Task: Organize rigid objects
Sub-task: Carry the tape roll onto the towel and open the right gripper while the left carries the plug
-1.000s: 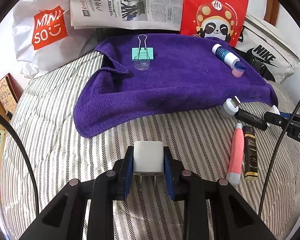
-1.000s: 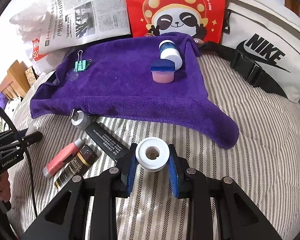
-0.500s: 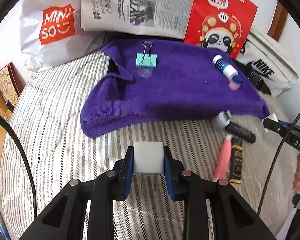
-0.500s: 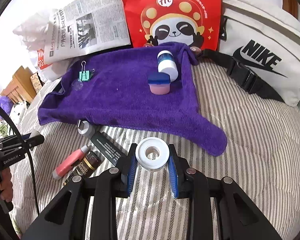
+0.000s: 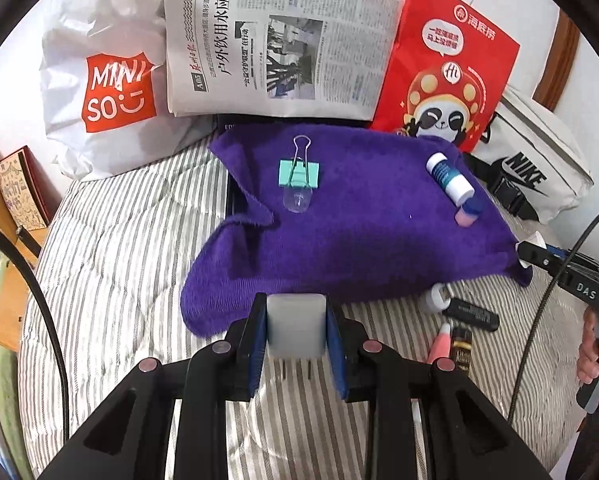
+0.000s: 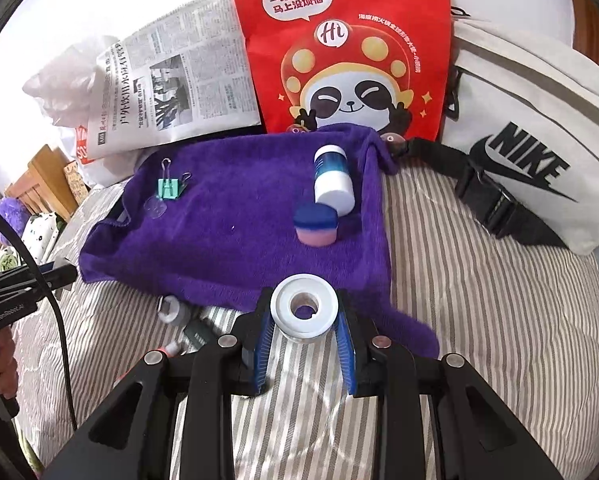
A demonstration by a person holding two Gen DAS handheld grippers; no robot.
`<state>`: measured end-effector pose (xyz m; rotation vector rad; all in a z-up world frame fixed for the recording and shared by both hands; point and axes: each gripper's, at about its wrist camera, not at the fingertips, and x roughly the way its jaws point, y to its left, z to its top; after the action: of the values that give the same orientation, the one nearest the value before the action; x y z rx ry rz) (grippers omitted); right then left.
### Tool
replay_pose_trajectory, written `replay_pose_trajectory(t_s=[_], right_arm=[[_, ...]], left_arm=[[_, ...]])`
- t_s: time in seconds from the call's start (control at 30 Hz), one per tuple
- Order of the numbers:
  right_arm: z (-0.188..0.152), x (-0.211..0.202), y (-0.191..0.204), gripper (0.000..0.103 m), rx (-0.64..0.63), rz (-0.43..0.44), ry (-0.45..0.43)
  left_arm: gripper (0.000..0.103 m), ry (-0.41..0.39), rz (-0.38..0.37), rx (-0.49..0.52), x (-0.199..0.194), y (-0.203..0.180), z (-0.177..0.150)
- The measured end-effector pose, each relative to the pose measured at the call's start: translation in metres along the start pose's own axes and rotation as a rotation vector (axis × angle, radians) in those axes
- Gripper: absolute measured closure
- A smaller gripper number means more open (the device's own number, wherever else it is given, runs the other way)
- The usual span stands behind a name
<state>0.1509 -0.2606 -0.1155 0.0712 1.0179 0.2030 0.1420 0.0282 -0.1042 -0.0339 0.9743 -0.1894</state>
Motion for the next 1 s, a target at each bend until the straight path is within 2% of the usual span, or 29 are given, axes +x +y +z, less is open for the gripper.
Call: replay_pose_trajectory(t_s=[0.23, 0.47, 0.83, 1.0], right_arm=[[0.016, 0.017, -0.002, 0.074, 0.001, -0.012, 0.013], [0.026, 0.041, -0.002, 0.074, -0.032, -0.04, 0.064], [0.028, 0.078, 0.005, 0.074, -0.067, -0.066, 0.163], [0.029, 0.081, 0.005, 0.074, -0.065, -0.062, 0.164]], left_arm=[[0.077, -0.001, -0.013, -0.018, 0.01, 0.006, 0.013], [0.077, 0.004, -0.021, -0.02, 0.025, 0.01, 0.03], [0.077, 0.018, -0.047, -0.026, 0.045, 0.017, 0.043], [0.077, 0.028, -0.042, -0.025, 0.055, 0.021, 0.044]])
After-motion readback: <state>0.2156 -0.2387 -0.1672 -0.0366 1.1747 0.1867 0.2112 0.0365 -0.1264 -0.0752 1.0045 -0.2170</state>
